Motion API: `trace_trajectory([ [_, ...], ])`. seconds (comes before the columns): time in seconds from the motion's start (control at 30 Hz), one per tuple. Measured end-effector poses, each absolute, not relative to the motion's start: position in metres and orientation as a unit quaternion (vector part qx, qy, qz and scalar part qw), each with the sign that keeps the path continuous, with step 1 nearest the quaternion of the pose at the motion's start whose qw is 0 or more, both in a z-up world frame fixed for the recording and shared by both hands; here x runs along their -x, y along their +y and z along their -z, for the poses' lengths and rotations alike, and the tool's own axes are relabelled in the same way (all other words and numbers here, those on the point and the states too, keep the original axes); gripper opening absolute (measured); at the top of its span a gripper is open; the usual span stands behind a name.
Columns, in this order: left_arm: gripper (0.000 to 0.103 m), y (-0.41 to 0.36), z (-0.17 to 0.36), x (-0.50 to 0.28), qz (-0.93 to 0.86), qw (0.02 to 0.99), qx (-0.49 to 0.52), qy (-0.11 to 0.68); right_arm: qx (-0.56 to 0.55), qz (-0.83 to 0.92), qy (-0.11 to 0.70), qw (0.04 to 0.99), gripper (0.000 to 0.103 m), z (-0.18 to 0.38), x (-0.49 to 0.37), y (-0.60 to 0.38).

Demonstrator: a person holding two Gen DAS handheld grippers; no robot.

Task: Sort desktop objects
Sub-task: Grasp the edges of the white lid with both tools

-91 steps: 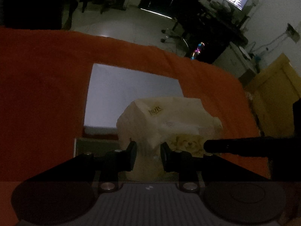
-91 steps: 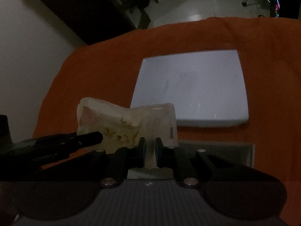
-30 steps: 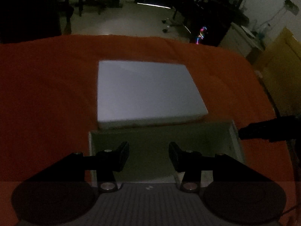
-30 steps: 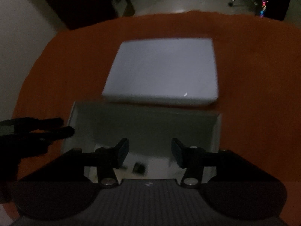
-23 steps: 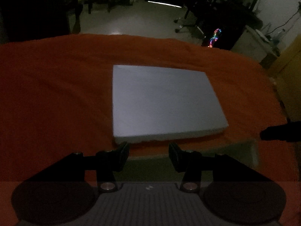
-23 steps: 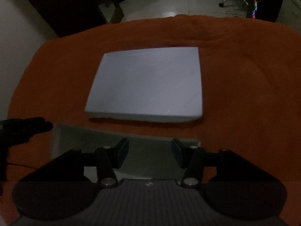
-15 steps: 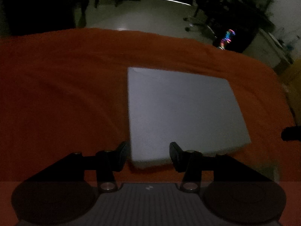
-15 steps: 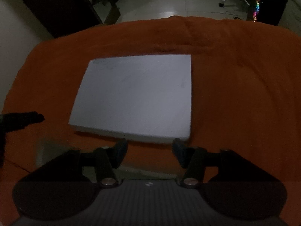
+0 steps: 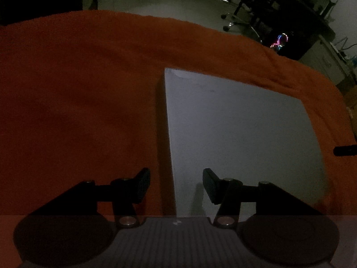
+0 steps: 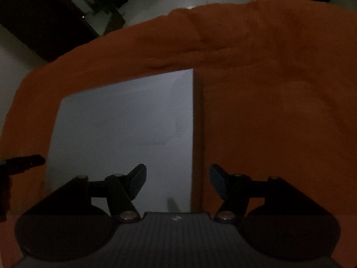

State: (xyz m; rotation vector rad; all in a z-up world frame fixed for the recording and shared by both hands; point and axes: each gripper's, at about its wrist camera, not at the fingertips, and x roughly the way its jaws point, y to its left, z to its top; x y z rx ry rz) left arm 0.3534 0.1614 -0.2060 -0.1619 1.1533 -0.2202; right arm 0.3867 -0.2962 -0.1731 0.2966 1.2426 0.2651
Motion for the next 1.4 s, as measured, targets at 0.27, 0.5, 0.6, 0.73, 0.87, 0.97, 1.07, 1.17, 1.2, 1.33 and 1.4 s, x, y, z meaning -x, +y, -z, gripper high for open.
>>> trace_trajectory([
  [0.27,0.060,0.154,0.228,-0.372,0.133,0.824,0.098,0.542,-0.128,-0.125,0.603,0.778,0.067,0.210,-0.415,-0.288],
  [0.5,0.079,0.143,0.240,-0.379,0.134,0.824,0.096,0.542,-0.144,-0.145,0.610,0.766,0.085,0.225,-0.415,-0.280],
  [0.6,0.079,0.142,0.240,-0.378,0.131,0.826,0.097,0.540,-0.152,-0.147,0.609,0.764,0.089,0.227,-0.411,-0.277],
  [0.73,0.076,0.140,0.231,-0.378,0.123,0.829,0.104,0.536,-0.142,-0.139,0.603,0.773,0.087,0.220,-0.404,-0.273],
  [0.87,0.076,0.143,0.215,-0.375,0.108,0.833,0.113,0.531,-0.146,-0.142,0.602,0.772,0.086,0.209,-0.400,-0.269],
  [0.97,0.078,0.143,0.201,-0.373,0.098,0.837,0.118,0.526,-0.155,-0.142,0.594,0.776,0.086,0.192,-0.394,-0.268],
  [1.07,0.080,0.143,0.181,-0.367,0.097,0.842,0.118,0.517,-0.162,-0.140,0.588,0.780,0.086,0.172,-0.386,-0.270],
  [1.17,0.080,0.142,0.164,-0.358,0.099,0.847,0.117,0.509,-0.165,-0.142,0.576,0.788,0.086,0.152,-0.375,-0.275],
  [1.2,0.081,0.141,0.158,-0.354,0.101,0.848,0.115,0.508,-0.166,-0.142,0.573,0.790,0.086,0.146,-0.371,-0.277],
  [1.33,0.081,0.137,0.136,-0.331,0.105,0.849,0.104,0.507,-0.170,-0.140,0.567,0.794,0.086,0.126,-0.350,-0.284],
  [1.4,0.081,0.135,0.125,-0.316,0.109,0.849,0.097,0.507,-0.169,-0.140,0.565,0.795,0.086,0.117,-0.338,-0.286],
])
